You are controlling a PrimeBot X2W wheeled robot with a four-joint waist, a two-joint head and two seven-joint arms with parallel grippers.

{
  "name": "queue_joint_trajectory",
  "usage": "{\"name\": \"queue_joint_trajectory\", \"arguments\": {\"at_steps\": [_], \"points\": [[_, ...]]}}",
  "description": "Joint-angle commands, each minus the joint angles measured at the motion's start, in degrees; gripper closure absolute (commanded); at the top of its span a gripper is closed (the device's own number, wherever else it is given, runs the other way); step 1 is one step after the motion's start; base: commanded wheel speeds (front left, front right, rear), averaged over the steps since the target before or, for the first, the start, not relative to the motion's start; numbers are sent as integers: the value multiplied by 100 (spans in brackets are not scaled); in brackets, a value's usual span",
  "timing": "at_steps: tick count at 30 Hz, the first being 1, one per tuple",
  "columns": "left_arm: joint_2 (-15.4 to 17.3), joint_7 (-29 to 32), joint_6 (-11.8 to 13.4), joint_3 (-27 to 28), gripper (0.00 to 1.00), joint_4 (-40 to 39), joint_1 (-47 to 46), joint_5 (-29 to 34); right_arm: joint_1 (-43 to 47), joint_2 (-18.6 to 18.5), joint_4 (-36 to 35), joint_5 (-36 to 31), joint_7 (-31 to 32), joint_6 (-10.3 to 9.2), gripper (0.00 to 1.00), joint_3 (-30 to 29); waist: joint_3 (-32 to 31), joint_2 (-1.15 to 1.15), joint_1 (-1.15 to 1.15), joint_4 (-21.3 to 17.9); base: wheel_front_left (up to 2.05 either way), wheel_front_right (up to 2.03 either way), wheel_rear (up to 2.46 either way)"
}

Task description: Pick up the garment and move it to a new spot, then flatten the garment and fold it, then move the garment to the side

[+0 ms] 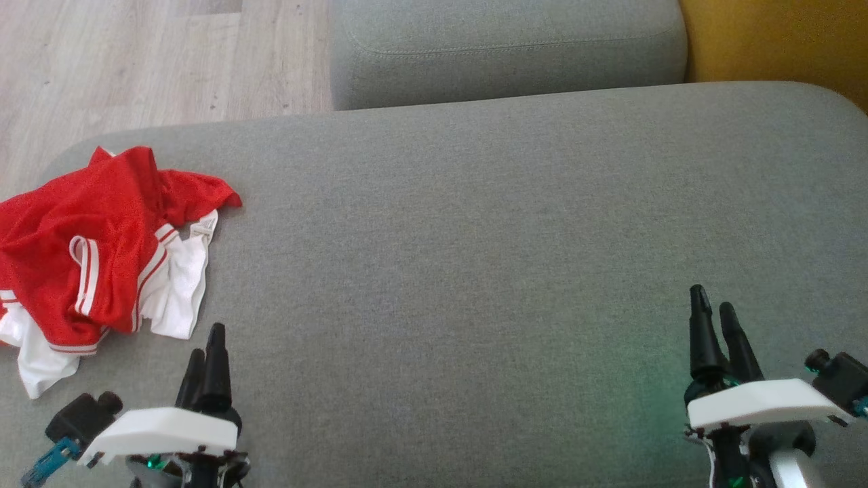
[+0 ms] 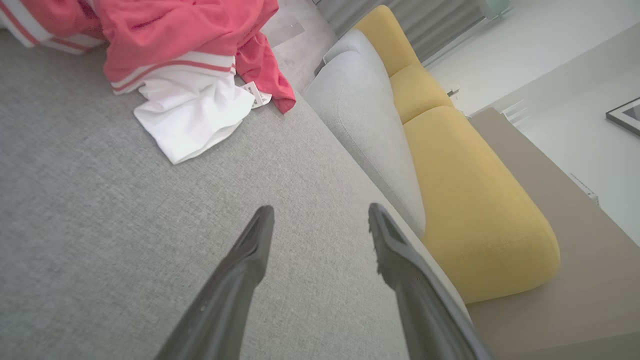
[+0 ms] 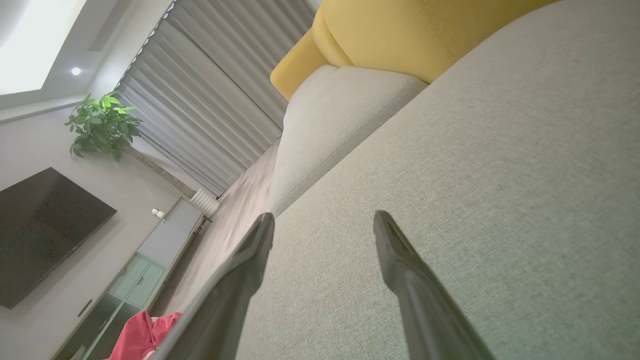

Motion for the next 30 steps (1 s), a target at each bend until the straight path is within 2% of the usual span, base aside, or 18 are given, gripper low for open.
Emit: {"name": "queue_joint_trajectory", "arguments": {"at_steps": [1,30], "points": [[75,-76,37,95,0,-224,-106,169,-63,-46,-245,-194,-84,22,0,108,0,0,0,-2,0,0,0],[88,-561,226,105,0,-404,97,2294,-2,-47,-447,-2397,-573,33,0,310,-16,0,0,-13,0,0,0]]}}
